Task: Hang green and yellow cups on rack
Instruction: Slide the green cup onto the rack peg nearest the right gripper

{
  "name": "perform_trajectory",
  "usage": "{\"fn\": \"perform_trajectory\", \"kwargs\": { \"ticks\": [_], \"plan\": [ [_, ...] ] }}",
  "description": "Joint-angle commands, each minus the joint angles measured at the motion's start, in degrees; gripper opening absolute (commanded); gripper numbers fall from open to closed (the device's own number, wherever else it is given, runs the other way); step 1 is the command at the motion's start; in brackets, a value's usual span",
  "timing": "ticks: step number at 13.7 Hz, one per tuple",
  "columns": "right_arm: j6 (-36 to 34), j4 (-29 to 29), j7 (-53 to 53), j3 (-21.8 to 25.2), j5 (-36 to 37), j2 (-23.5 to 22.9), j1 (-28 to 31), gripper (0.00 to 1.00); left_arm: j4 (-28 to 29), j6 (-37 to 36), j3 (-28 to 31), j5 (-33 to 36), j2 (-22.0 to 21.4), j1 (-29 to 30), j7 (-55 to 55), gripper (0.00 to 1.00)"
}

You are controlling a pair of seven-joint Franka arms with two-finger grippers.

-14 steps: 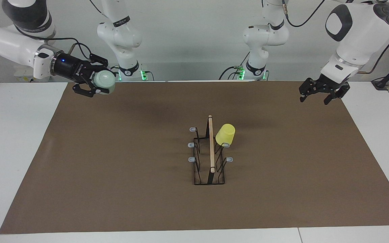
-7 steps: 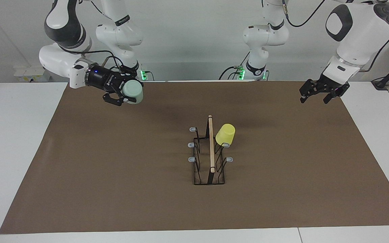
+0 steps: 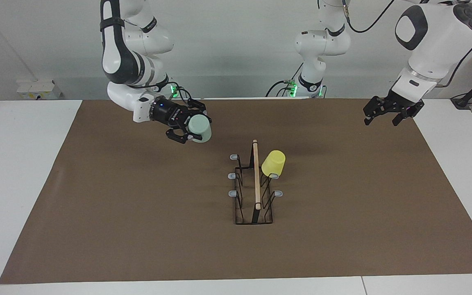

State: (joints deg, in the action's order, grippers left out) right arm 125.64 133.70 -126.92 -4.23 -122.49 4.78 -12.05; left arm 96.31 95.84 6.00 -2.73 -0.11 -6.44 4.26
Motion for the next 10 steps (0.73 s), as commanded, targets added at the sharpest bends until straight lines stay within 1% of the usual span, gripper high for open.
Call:
{"fn": "perform_trajectory", "kwargs": {
  "ticks": [1,3,4,6,7,10],
  "plan": [
    [1.01,-0.02,-7.09,0.45,-5.73,-2.57,-2.27,0.00,-0.33,-0.30,0.15,-0.26,0.02,-0.15,-0.74,1.00],
    [0.92,-0.72,-11.06,0.45,-8.11,-4.77,-2.89,0.00,-0.33,-0.30,0.15,-0.26,0.02,-0.15,-0.75,1.00],
    [1.36,-1.07,-11.77,0.45,-9.42,-5.04,-4.37,0.00,-0.33,-0.30,0.15,-0.26,0.02,-0.15,-0.75,1.00],
    [5.12,-3.43,-15.36,0.45,-13.20,-7.32,-6.22,0.00,-0.33,-0.30,0.15,-0.26,0.02,-0.15,-0.66,1.00],
    [6.10,-4.14,-15.47,0.54,-14.17,-8.20,-7.53,0.00,-0.33,-0.30,0.15,-0.26,0.02,-0.15,-0.74,1.00],
    [8.30,-6.25,-15.64,0.62,-15.85,-9.87,-8.43,0.00,-0.33,-0.30,0.15,-0.26,0.02,-0.15,-0.75,1.00]
  ]
}}
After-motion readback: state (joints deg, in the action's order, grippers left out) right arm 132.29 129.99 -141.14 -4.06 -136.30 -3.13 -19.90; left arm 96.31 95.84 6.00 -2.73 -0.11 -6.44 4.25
